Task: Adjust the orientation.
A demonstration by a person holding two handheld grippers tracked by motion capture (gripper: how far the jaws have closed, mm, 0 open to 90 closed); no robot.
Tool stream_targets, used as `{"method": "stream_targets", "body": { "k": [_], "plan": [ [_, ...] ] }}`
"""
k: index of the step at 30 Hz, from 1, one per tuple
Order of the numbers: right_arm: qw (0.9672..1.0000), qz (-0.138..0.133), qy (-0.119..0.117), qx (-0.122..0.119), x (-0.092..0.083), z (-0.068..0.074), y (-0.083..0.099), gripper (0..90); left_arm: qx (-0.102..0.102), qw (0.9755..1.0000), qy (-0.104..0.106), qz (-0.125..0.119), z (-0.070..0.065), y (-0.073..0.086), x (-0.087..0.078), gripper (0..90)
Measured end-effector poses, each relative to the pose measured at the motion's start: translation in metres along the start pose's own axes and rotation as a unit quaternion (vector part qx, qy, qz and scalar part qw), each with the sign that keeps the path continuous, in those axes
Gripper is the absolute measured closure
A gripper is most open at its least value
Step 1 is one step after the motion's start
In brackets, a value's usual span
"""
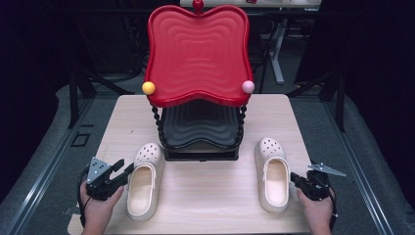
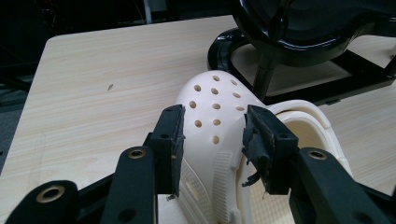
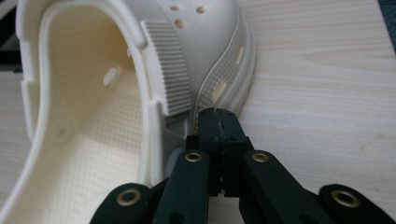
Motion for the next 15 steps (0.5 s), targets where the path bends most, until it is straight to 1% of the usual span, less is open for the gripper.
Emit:
{"method": "stream_targets", "body": {
  "k": [1,3,4,5,6,7,8,9,10,11,12,13,14,15],
  "plan": [
    [0.9999,0.005,0.01,-0.012,0.002,0.003,0.0,90.0,0.0,1.0,0.0,0.0,0.0,0.0,0.0,57.7],
    [0.9995,0.005,0.02,-0.022,0.003,0.005,0.0,90.0,0.0,1.0,0.001,-0.002,0.0,0.0,0.0,57.7],
    [0.9995,0.005,0.02,-0.022,0.003,0.005,0.0,90.0,0.0,1.0,0.001,-0.002,0.0,0.0,0.0,57.7],
    [0.9994,0.005,0.026,-0.024,0.002,0.005,0.0,90.0,0.0,1.0,0.001,-0.002,0.001,0.0,0.0,57.6],
    [0.9991,-0.006,0.036,-0.02,0.0,0.003,-0.002,90.0,0.0,1.0,0.002,-0.003,0.001,0.0,0.0,57.6],
    [0.9991,-0.006,0.036,-0.02,0.0,0.003,-0.002,90.0,-0.001,1.0,0.002,-0.003,0.001,0.0,0.0,57.6],
    [0.9988,-0.015,0.042,-0.02,-0.003,0.003,-0.004,89.0,-0.002,1.0,0.001,-0.004,0.001,0.0,0.0,57.6],
    [0.9979,-0.032,0.053,-0.023,-0.007,0.002,-0.007,86.5,-0.003,1.0,0.002,-0.004,0.001,0.0,0.0,57.6],
    [0.9955,-0.065,0.062,-0.03,-0.016,0.005,-0.013,85.5,-0.004,1.0,0.004,-0.005,0.002,0.0,0.001,57.5],
    [0.9955,-0.065,0.062,-0.03,-0.016,0.005,-0.013,85.5,-0.004,1.0,0.004,-0.005,0.002,0.0,0.001,57.4],
    [0.9937,-0.092,0.055,-0.032,-0.022,0.01,-0.017,85.4,-0.005,1.0,0.005,-0.005,0.002,0.0,0.001,57.4],
    [0.9913,-0.114,0.05,-0.044,-0.03,0.015,-0.022,85.3,-0.005,0.9999,0.006,-0.007,0.002,-0.001,0.002,57.4],
    [0.9891,-0.13,0.047,-0.051,-0.034,0.02,-0.025,85.7,-0.005,0.9999,0.006,-0.008,0.002,-0.001,0.003,57.4],
    [0.9877,-0.14,0.043,-0.056,-0.036,0.024,-0.028,86.4,-0.006,0.9999,0.007,-0.007,0.002,-0.001,0.003,57.2]
  ]
}}
Point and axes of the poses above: each handheld gripper's, and its own axes: x roughly forward along the jaws, y roughly out of its underside, z roughly to its left, the point moved 6 cm from there along x, roughly forward along the jaws, and after that the axes turned 8 degrees about z, right-handed, at the moved point
